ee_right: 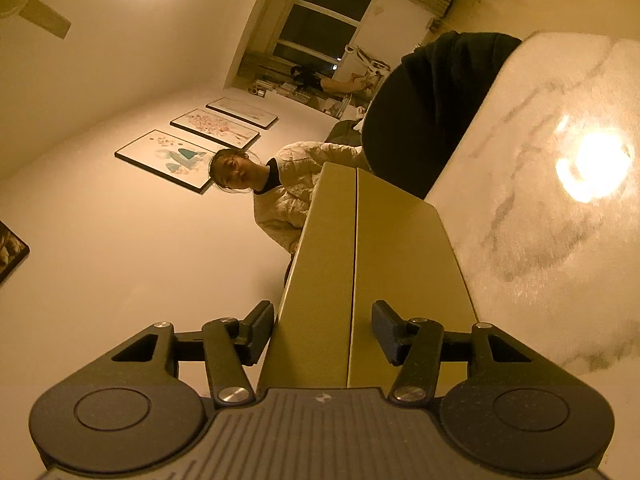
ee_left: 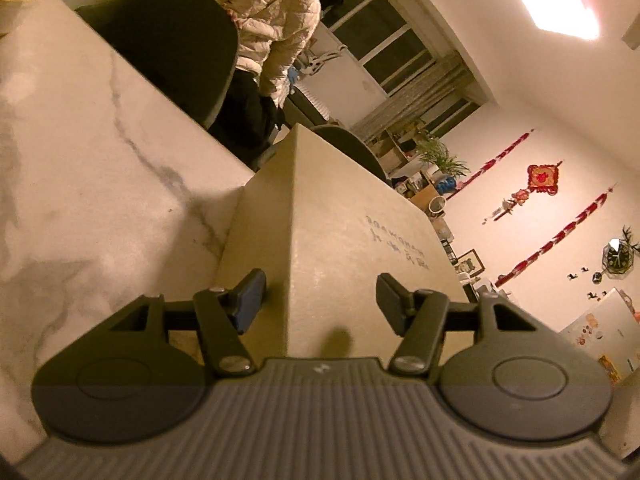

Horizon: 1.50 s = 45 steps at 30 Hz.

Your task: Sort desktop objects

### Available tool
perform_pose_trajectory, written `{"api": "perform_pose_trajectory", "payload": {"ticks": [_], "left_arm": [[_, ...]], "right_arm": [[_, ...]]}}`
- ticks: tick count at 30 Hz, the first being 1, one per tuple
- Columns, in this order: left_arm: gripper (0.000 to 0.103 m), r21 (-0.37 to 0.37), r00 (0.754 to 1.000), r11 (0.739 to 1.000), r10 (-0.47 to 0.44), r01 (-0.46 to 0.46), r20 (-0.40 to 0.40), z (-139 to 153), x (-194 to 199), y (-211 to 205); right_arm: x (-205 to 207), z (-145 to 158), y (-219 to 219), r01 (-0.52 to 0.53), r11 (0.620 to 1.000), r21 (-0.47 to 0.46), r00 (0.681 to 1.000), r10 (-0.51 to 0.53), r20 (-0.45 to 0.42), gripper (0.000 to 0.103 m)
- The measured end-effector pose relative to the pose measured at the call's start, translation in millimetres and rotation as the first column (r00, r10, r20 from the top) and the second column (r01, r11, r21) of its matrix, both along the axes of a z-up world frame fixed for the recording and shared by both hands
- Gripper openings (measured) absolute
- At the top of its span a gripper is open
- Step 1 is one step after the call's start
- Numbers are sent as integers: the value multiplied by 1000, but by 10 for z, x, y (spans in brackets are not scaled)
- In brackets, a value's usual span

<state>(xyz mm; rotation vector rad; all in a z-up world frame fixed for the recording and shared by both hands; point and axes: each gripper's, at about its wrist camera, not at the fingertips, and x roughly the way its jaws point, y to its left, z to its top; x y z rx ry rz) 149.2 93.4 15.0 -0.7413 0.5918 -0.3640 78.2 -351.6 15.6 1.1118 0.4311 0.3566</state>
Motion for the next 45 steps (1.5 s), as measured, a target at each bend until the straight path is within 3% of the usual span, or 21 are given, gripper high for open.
{"api": "perform_pose_trajectory", "payload": {"ticks": [8, 14, 19, 24, 28, 33, 40, 45], "left_arm": [[61, -8, 995, 1000, -3, 4, 100, 162, -102, -26], [63, 8, 992, 1000, -16, 15, 125, 246, -10, -56], [63, -29, 997, 1000, 15, -13, 81, 172, 78, -3], [63, 5, 999, 999, 32, -32, 23, 26, 77, -20], [63, 15, 999, 999, 44, -44, -19, -75, 83, -6], [60, 46, 999, 998, 53, -53, 11, 82, 119, -11], [55, 97, 992, 995, -16, 4, 127, 323, 243, -243], [54, 187, 991, 981, -67, 44, 119, 368, 510, -443]], "right_arm": [[-7, -15, 14, 7, 1000, 22, 1000, -8, 12, 58], [33, -19, -70, 9, 999, 46, 1000, -10, 14, 58], [74, -61, -62, 11, 1000, 22, 1000, -10, -19, 55], [69, -159, -68, 19, 1000, -17, 996, -20, -86, 53], [64, -330, -100, 13, 997, 71, 996, -7, -92, 55], [87, -149, -71, 36, 999, -38, 996, -38, -78, 52], [190, 261, -11, 63, 971, -232, 997, -53, 49, 51], [411, 400, 94, 49, 935, -351, 995, -13, 102, 51]]}}
